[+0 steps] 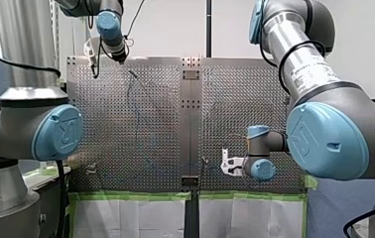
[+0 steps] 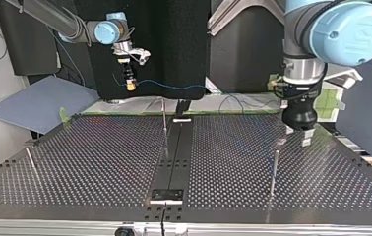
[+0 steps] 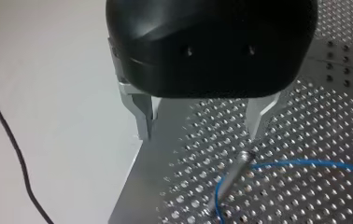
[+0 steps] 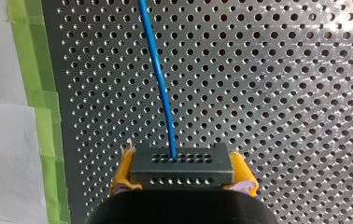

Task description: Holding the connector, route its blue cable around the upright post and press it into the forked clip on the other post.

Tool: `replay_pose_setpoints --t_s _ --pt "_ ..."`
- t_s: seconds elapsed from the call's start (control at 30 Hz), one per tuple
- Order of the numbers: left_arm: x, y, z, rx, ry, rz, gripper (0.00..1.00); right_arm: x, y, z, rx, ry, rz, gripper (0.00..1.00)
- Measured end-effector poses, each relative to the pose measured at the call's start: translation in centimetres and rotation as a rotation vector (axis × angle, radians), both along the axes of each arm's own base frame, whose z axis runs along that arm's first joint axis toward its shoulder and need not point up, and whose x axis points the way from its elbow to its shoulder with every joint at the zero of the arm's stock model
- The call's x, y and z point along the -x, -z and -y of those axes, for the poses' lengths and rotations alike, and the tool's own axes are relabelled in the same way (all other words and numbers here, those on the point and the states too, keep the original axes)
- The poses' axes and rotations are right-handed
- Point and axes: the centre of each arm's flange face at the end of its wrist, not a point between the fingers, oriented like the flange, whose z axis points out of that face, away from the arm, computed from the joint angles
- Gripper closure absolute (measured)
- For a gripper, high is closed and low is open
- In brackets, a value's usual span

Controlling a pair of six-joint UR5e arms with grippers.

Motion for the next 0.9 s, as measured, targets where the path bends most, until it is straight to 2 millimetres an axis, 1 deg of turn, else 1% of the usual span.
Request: replay_pose_setpoints --t_s 0.2,0.4,0.63,0.77,0.9 --pt "0.7 1.8 0.5 -0.059 -0.011 0.000 0.00 0.0 0.0 0.0 -0.001 0.000 -0.001 1.00" --pt "1.3 4.0 1.6 -0.098 0.014 -0.003 0.00 0.0 0.0 0.0 -0.001 0.000 -0.001 1.00" --pt "1.8 7.0 2.8 -0.109 0.052 -0.012 0.00 0.0 0.0 0.0 0.001 0.000 0.000 1.00" --pt "1.6 7.8 3.4 -0.115 0.067 -0.004 0.00 0.0 0.0 0.0 0.002 0.000 0.001 1.00" --pt "0.9 8.6 3.7 -0.130 0.064 -0.002 0.00 0.0 0.0 0.0 0.001 0.000 0.001 1.00"
